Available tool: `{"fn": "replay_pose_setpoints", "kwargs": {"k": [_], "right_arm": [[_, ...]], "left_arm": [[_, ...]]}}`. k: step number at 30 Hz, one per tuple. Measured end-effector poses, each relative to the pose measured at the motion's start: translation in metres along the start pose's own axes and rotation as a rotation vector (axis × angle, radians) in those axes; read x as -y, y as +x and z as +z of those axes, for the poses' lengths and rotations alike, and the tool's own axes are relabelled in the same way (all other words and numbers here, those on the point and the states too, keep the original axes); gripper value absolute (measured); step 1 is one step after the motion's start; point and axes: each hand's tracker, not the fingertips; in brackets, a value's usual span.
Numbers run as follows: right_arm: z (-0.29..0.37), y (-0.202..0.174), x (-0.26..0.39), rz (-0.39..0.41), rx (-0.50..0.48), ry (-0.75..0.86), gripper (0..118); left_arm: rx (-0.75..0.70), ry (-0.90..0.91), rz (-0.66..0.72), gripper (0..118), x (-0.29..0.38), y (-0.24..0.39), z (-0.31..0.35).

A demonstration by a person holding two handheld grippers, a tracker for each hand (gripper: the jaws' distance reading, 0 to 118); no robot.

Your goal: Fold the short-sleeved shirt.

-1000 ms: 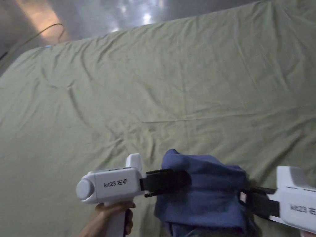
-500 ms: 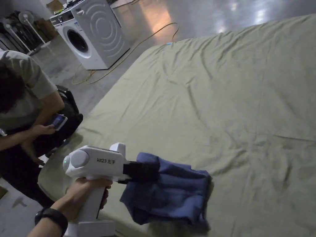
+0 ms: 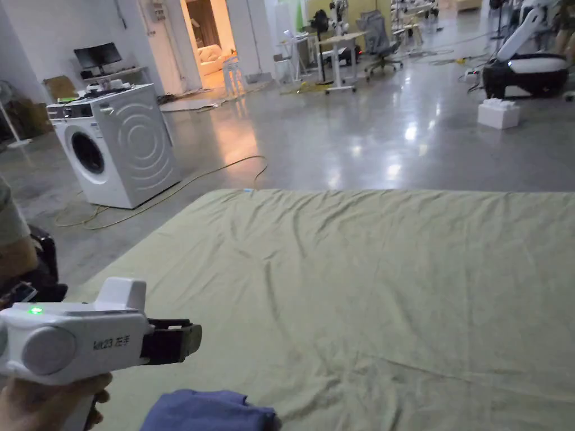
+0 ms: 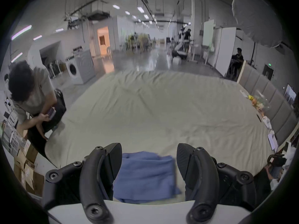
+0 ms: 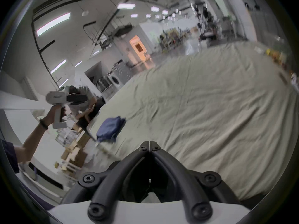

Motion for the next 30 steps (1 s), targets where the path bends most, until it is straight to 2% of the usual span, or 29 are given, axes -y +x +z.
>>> {"fn": "replay_pose_setpoints", "kwargs": {"k": [3,7,11,16,20,23,25,26,28,30], "right_arm": [[0.041,-0.010,-0.017,0.128,0.108,0.106,0],[0.088,-0.018,-0.036,0.215,0.217,0.273,0],[0.119,-0.028,-0.045,0.292,0.329,0.404,0],[0.140,-0.035,-0.039,0.341,0.363,0.486,0],[0.147,-0.042,-0.031,0.463,0.445,0.558,0],[0.149,-0.041,-0.027,0.415,0.466,0.553,0],[0.150,-0.040,-0.026,0.386,0.458,0.561,0],[0.149,-0.040,-0.025,0.370,0.459,0.558,0],[0.149,-0.041,-0.026,0.382,0.467,0.557,0],[0.147,-0.042,-0.025,0.360,0.480,0.528,0]], "left_arm": [[0.004,0.209,-0.133,72,0.018,0.067,0.071],[0.053,0.433,-0.128,71,0.047,0.134,0.138],[-0.014,0.589,-0.131,71,0.072,0.183,0.167],[-0.019,0.630,-0.068,69,0.089,0.201,0.164],[-0.120,0.660,-0.104,54,0.102,0.215,0.171],[-0.061,0.655,-0.135,22,0.108,0.216,0.171],[-0.068,0.655,-0.145,16,0.111,0.222,0.172],[-0.066,0.660,-0.152,7,0.112,0.223,0.173],[0.011,0.658,-0.192,5,0.113,0.228,0.177],[0.012,0.654,-0.210,2,0.114,0.231,0.178]]}}
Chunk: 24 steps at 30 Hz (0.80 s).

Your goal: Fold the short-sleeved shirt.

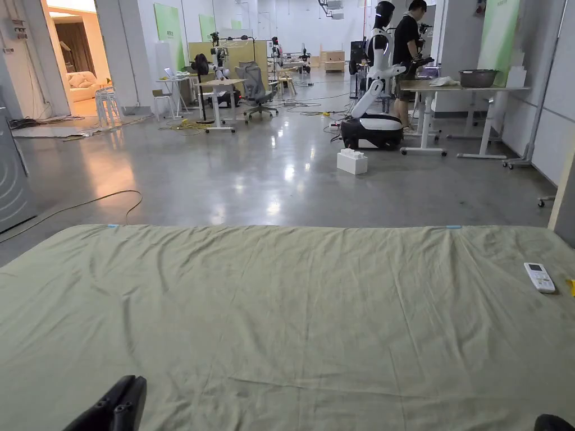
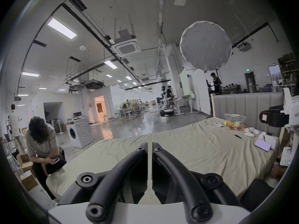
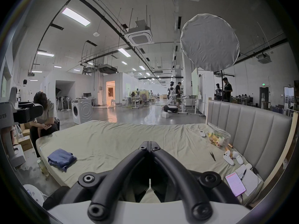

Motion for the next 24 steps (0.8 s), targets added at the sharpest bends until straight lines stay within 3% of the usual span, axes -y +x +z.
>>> {"fn": "replay_pose_setpoints", "kwargs": {"k": [6,20,21,22,23,24], "right_arm": [[0.002,-0.001,0.000,-0.018,-0.003,0.011,0],[-0.007,-0.011,-0.011,0.041,-0.035,0.023,1],[-0.006,-0.013,-0.012,0.043,-0.036,0.029,4],[-0.006,-0.014,-0.012,0.047,-0.034,0.037,14],[-0.006,-0.014,-0.012,0.049,-0.032,0.053,36],[-0.007,-0.015,-0.012,0.047,-0.029,0.056,69]], "left_arm": [[0.009,-0.017,0.032,0,-0.004,-0.001,0.000],[-0.028,-0.009,0.043,0,-0.005,-0.014,-0.004],[-0.027,-0.009,0.040,0,-0.005,-0.014,-0.005],[-0.027,-0.009,0.044,4,-0.006,-0.014,-0.005],[-0.024,-0.011,0.056,13,-0.007,-0.015,-0.006],[-0.018,-0.012,0.070,28,-0.008,-0.017,-0.007]]}}
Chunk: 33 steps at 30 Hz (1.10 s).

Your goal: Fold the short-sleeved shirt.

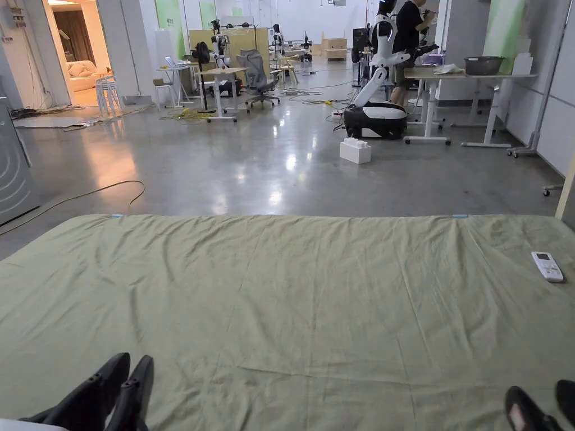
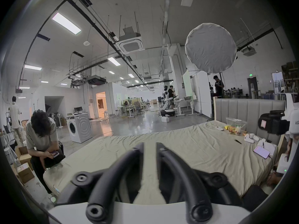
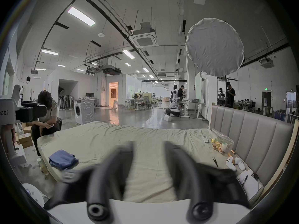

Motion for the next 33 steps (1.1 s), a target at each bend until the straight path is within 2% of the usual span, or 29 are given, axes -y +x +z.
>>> {"fn": "replay_pose_setpoints", "kwargs": {"k": [1,2,3,5,6,7,10,14,22,25,27,30,33], "right_arm": [[0.000,-0.001,-0.001,-0.004,0.005,-0.007,88],[-0.001,-0.001,0.000,-0.014,0.017,-0.013,97],[-0.002,-0.002,0.000,-0.014,0.027,-0.012,100],[-0.001,-0.002,-0.001,-0.008,0.035,-0.029,104],[-0.002,-0.003,-0.001,-0.006,0.043,-0.031,113],[-0.003,-0.004,-0.001,0.009,0.051,-0.019,118],[-0.002,-0.001,0.000,-0.017,0.052,-0.018,118],[-0.001,0.003,-0.002,-0.049,0.047,-0.026,118],[-0.001,0.003,-0.005,-0.033,0.039,-0.025,118],[-0.002,0.000,-0.007,-0.012,0.067,-0.018,118],[-0.002,0.000,-0.008,-0.026,0.078,-0.015,118],[-0.004,-0.002,-0.007,-0.070,0.032,-0.044,118],[-0.005,-0.009,-0.008,-0.033,0.022,-0.037,118]], "left_arm": [[0.003,-0.005,0.016,43,-0.001,-0.001,-0.001],[0.006,-0.007,0.023,62,-0.001,-0.001,-0.001],[0.006,-0.009,0.025,82,0.000,0.000,-0.002],[-0.018,-0.011,0.036,105,0.000,0.002,-0.004],[-0.022,-0.011,0.051,114,0.000,0.001,-0.004],[-0.016,-0.008,0.070,115,0.001,0.001,-0.003],[0.016,0.006,0.112,117,0.002,-0.001,0.000],[0.003,0.003,0.081,118,0.003,0.002,-0.001],[-0.012,0.009,0.072,118,-0.003,0.003,-0.003],[-0.010,0.014,0.079,118,-0.004,0.003,-0.003],[-0.009,0.014,0.082,118,-0.005,0.002,-0.002],[-0.004,0.011,0.076,118,-0.004,0.003,-0.002],[-0.002,0.008,0.081,118,-0.002,0.004,-0.001]]}}
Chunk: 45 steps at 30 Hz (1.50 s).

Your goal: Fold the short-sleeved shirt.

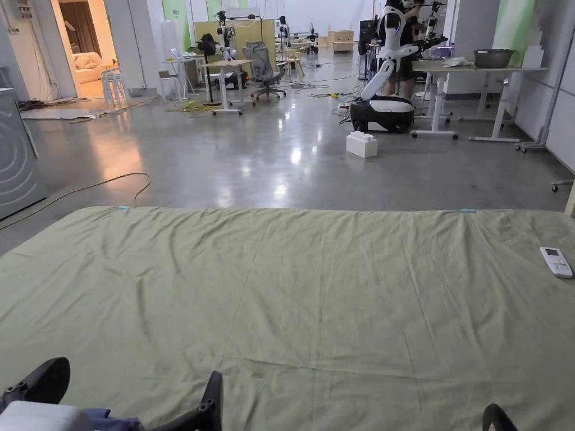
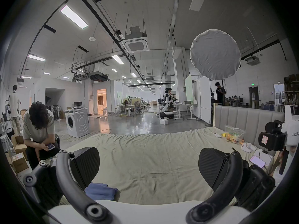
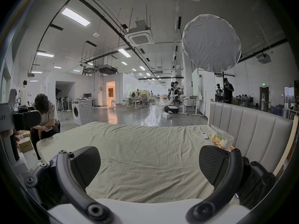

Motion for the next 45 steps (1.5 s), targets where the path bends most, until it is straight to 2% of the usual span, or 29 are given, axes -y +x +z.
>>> {"fn": "replay_pose_setpoints", "kwargs": {"k": [1,4,20,33,41,45], "right_arm": [[-0.0001,-0.0019,-0.0013,0.027,-0.006,0.011,118],[0.0006,-0.0045,-0.0012,0.040,-0.007,0.011,118],[0.0047,-0.0015,-0.0046,-0.010,-0.011,0.006,118],[0.0053,0.0017,-0.0051,-0.017,0.012,0.003,118],[0.0047,0.0016,-0.0045,-0.054,0.017,-0.003,118],[0.0004,0.0037,-0.0057,-0.108,0.021,-0.030,118]], "left_arm": [[0.007,-0.003,0.008,118,0.0011,0.0001,0.0009],[0.029,-0.006,0.006,118,0.0023,0.0002,0.0019],[0.022,0.005,0.019,118,-0.0011,-0.0031,0.0052],[0.033,0.001,0.019,118,-0.0019,0.0004,0.0050],[0.027,-0.002,0.032,118,-0.0020,-0.0019,0.0047],[0.027,0.007,0.017,118,-0.0022,-0.0013,0.0056]]}}
